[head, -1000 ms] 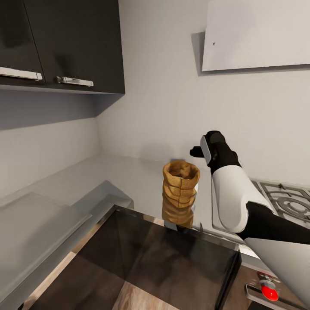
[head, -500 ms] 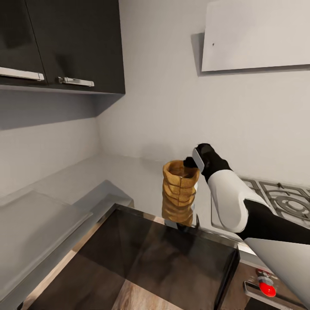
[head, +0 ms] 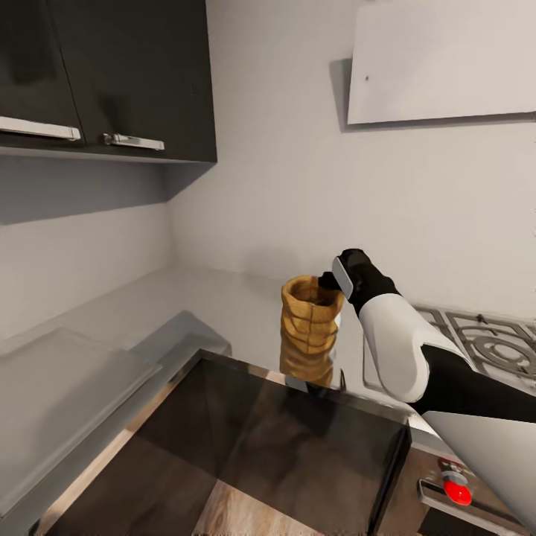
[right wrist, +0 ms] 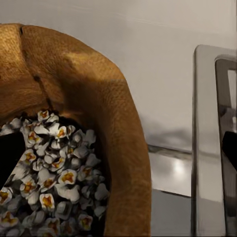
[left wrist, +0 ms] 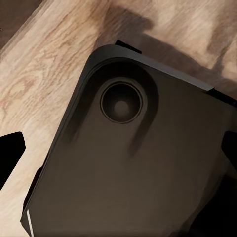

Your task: In the kitchen, take the popcorn bag from the countertop, put it into the microwave, and heat it until the popcorn is cooked so the cooked popcorn ends up inside the bag.

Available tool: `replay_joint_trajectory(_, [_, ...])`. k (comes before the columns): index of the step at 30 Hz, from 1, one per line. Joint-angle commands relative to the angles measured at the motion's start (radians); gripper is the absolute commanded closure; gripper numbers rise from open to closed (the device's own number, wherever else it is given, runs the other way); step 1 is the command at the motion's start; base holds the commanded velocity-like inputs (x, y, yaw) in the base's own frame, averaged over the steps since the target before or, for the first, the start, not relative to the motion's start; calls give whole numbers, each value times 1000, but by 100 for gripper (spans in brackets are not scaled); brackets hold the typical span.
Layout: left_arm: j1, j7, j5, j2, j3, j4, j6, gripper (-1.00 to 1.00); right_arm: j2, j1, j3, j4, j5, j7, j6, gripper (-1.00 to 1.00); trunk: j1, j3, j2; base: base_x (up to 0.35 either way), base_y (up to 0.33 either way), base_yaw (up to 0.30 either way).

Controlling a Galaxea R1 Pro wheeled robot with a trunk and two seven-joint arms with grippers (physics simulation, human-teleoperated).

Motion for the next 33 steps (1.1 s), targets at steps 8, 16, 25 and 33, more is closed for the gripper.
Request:
replay_joint_trajectory(8, [1, -1, -2, 0, 1, -3, -1, -100, 2, -1, -10, 0, 10, 1, 4, -100, 0, -1, -1, -155, 0, 0])
replay_joint_trajectory(16, [-1, -1, -4, 1, 6, -2, -5, -100, 2, -1, -7, -45, 10, -1, -26, -100, 0, -1, -1, -48, 25, 0])
replay_joint_trajectory(25, [-1, -3, -4, 2, 5, -2, -4, -100, 2, -1, -3, -96, 10, -2, -38, -100, 0, -1, -1, -141, 55, 0])
replay_joint_trajectory(33, [-1, -1, -3, 3, 5, -2, -4, -100, 2, -1, -5, -111, 6, -2, -41, -100, 0, -1, -1, -23, 1, 0])
